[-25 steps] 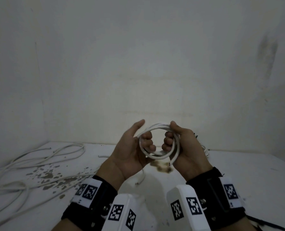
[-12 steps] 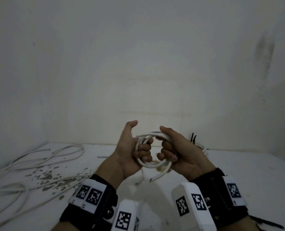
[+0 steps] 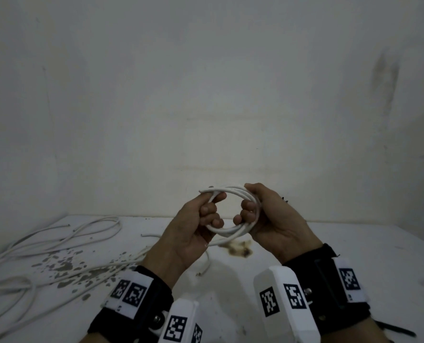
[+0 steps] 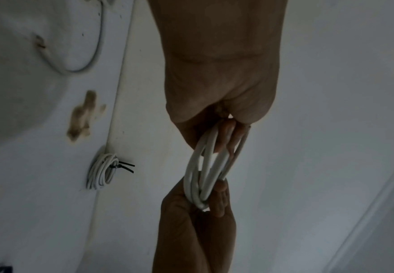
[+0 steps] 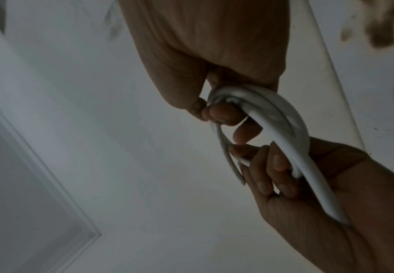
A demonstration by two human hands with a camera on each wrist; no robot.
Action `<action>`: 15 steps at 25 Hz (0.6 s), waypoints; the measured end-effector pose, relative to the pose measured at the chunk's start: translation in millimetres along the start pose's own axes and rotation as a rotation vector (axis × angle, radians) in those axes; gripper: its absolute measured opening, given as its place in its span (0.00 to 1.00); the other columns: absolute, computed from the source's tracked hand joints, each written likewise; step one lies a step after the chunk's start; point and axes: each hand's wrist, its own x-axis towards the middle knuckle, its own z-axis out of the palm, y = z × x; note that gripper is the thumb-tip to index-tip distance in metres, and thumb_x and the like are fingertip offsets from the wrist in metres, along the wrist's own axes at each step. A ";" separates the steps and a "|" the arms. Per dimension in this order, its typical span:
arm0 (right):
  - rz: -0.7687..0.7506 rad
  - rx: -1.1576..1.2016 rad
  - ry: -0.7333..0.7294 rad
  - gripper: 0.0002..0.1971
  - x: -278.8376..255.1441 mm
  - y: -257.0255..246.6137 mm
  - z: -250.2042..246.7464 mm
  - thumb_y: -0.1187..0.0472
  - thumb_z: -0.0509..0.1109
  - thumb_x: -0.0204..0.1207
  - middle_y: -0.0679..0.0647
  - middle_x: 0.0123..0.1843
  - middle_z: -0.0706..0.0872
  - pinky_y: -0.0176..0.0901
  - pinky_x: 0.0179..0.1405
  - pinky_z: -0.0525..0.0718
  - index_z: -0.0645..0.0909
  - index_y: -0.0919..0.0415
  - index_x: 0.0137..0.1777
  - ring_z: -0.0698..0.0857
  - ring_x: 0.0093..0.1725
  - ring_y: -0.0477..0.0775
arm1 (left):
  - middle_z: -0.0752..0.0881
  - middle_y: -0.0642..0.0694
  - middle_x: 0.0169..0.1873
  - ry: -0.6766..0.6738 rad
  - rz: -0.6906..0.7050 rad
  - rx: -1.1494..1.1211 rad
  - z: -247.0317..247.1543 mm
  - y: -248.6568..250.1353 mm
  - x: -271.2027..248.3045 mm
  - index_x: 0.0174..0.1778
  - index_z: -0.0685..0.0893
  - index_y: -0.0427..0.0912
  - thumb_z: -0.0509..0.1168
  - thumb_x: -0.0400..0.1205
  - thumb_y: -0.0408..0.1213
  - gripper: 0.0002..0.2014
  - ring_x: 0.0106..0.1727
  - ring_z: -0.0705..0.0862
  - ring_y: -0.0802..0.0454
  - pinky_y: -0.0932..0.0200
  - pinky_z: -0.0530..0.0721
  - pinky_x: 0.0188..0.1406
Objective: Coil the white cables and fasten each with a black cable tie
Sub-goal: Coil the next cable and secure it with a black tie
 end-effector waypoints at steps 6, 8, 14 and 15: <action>-0.021 -0.155 -0.075 0.12 -5.3 -0.9 1.7 0.63 0.60 0.86 0.54 0.22 0.70 0.48 0.28 0.81 0.76 0.66 0.41 0.68 0.17 0.51 | 0.59 0.53 0.17 -0.052 -0.113 -0.078 -12.1 8.1 0.5 0.31 0.83 0.35 0.59 0.83 0.48 0.22 0.16 0.57 0.57 0.63 0.62 0.17; -0.039 -0.233 -0.089 0.10 -6.6 -1.7 0.4 0.63 0.62 0.86 0.53 0.22 0.70 0.47 0.25 0.83 0.77 0.67 0.45 0.68 0.17 0.50 | 0.57 0.53 0.15 -0.076 -0.162 0.013 -10.7 9.2 -2.0 0.25 0.74 0.41 0.62 0.79 0.45 0.17 0.14 0.56 0.56 0.62 0.62 0.17; -0.036 -0.313 -0.142 0.09 -8.3 -6.0 -4.3 0.61 0.67 0.84 0.57 0.28 0.76 0.48 0.30 0.87 0.81 0.67 0.47 0.74 0.24 0.54 | 0.57 0.53 0.15 -0.132 -0.190 0.074 -12.1 15.6 -2.6 0.24 0.69 0.45 0.60 0.80 0.42 0.18 0.14 0.56 0.56 0.61 0.63 0.19; -0.052 -0.346 -0.159 0.08 -9.0 -6.8 -5.6 0.61 0.67 0.83 0.59 0.33 0.79 0.51 0.35 0.90 0.82 0.67 0.47 0.78 0.27 0.56 | 0.57 0.54 0.15 -0.129 -0.171 0.066 -13.4 17.4 -2.5 0.24 0.69 0.45 0.60 0.81 0.42 0.18 0.14 0.56 0.57 0.62 0.63 0.19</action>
